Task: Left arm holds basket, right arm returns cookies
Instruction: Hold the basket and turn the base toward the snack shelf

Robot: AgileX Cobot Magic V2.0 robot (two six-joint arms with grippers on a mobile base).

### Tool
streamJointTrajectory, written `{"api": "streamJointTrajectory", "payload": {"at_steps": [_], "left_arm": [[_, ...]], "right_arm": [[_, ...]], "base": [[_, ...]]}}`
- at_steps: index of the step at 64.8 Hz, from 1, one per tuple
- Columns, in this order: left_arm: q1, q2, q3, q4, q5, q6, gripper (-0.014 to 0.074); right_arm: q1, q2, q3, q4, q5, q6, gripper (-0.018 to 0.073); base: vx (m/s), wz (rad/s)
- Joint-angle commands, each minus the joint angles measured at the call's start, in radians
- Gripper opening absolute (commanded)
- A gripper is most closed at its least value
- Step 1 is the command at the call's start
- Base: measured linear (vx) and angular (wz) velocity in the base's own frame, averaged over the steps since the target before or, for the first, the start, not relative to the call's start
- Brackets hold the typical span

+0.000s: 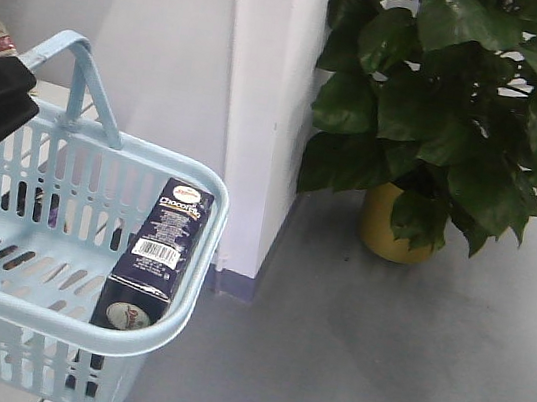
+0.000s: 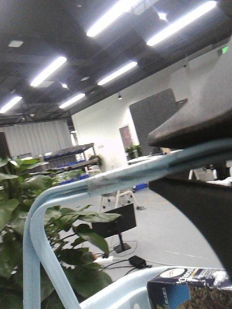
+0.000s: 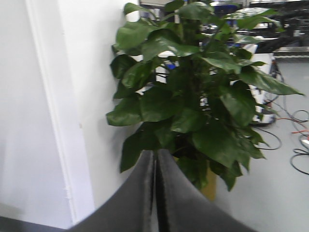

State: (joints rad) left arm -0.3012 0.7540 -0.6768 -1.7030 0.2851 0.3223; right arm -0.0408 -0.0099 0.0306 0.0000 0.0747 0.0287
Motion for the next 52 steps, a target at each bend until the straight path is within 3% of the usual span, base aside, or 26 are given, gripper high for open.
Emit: {"api": "streamJointTrajectory", "payload": {"at_steps": [1, 52], "left_arm": [[-0.008, -0.009, -0.033, -0.065, 0.02, 0.005, -0.0006], [-0.008, -0.012, -0.033, -0.065, -0.046, 0.004, -0.0006]], "right_arm": [[-0.006, -0.012, 0.0, 0.0, -0.075, -0.009, -0.0008], [-0.006, -0.012, 0.0, 0.0, -0.075, -0.009, -0.0008]], "base": [[-0.02, 0.39], [-0.16, 0.7]]}}
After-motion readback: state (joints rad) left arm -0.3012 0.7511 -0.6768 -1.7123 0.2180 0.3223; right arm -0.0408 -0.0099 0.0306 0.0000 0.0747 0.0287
